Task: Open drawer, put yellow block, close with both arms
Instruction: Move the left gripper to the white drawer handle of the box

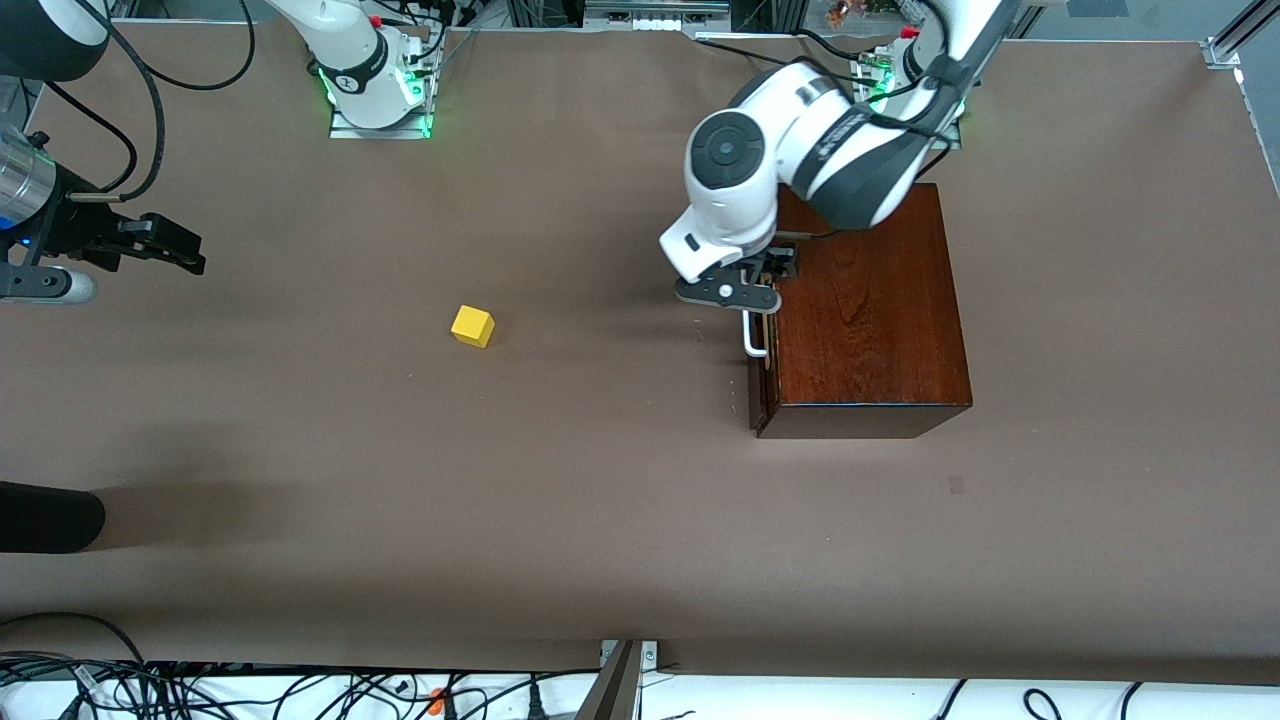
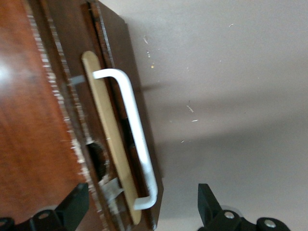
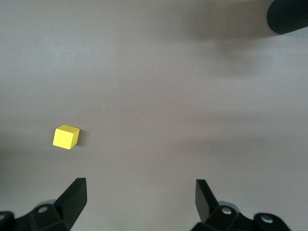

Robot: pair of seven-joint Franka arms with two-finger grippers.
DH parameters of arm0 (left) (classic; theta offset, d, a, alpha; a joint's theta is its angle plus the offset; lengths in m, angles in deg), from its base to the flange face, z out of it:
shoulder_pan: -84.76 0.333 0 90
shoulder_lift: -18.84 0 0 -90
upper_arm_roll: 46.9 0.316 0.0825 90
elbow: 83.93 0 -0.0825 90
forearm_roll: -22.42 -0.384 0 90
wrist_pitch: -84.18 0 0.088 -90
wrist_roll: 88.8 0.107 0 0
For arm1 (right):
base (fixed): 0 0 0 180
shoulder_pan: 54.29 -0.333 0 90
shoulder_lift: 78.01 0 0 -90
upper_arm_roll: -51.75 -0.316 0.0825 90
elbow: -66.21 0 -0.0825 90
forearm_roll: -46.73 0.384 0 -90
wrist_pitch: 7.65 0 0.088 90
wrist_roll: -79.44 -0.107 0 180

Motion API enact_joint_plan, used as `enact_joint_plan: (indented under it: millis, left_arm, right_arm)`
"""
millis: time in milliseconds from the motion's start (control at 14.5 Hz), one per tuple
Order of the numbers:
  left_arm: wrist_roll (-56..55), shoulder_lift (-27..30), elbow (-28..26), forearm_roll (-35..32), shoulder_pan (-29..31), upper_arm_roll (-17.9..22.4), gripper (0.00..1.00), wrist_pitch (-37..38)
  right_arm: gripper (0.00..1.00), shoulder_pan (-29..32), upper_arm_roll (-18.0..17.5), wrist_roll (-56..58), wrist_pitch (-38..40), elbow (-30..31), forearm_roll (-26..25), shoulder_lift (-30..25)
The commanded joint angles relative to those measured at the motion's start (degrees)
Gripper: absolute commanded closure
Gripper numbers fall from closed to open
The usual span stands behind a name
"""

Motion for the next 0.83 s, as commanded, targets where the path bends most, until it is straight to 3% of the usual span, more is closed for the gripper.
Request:
enact_joint_plan:
  millis: [0,756]
  left_arm:
    - [-2.75,-1.71,1.51,-1.92,-1.47,0.19,0.0,-0.82]
    - [-4.59,-5.22,0.63,-9.21,-2.52,0.27,0.0,-2.49]
  right_arm:
    - [0.0,-0.03,0.04,0.11,-0.33,0.19,0.67,-0.32]
    - [0.0,-0.03,-0.05,0.11,-0.77,0.19,0.67,-0.32]
